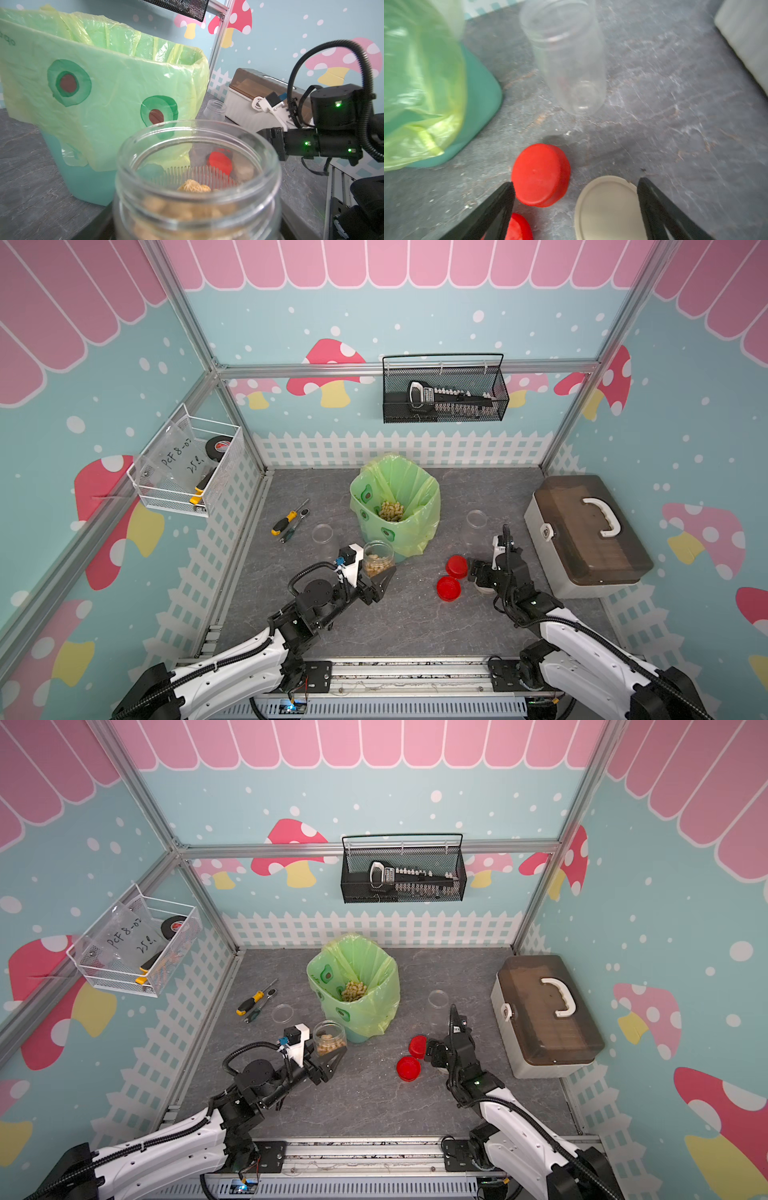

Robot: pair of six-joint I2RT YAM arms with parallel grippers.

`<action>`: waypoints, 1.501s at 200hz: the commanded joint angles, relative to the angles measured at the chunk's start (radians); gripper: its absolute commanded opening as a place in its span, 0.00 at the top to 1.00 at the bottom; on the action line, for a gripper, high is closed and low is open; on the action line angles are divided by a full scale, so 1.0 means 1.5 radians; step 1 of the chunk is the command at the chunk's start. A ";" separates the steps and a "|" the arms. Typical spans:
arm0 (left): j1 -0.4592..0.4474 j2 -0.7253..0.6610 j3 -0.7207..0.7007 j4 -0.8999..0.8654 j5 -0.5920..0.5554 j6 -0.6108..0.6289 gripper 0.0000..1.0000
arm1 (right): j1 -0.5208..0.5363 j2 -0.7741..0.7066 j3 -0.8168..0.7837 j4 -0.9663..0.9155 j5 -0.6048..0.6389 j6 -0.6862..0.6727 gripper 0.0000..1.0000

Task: Empty moldy peanuts from jars
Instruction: Place the lid at the center of the board, then pour the moldy peanuts from the jar into the trash bin.

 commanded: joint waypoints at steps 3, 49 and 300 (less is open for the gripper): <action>0.004 0.000 0.003 0.048 0.006 -0.011 0.57 | -0.001 -0.022 0.025 0.054 -0.107 -0.052 0.11; 0.004 0.003 0.031 0.003 0.014 -0.013 0.57 | 0.002 0.071 0.097 0.148 -0.151 -0.088 0.07; 0.004 0.241 0.719 -0.707 -0.242 0.262 0.63 | -0.022 0.178 0.104 0.209 -0.110 -0.191 0.03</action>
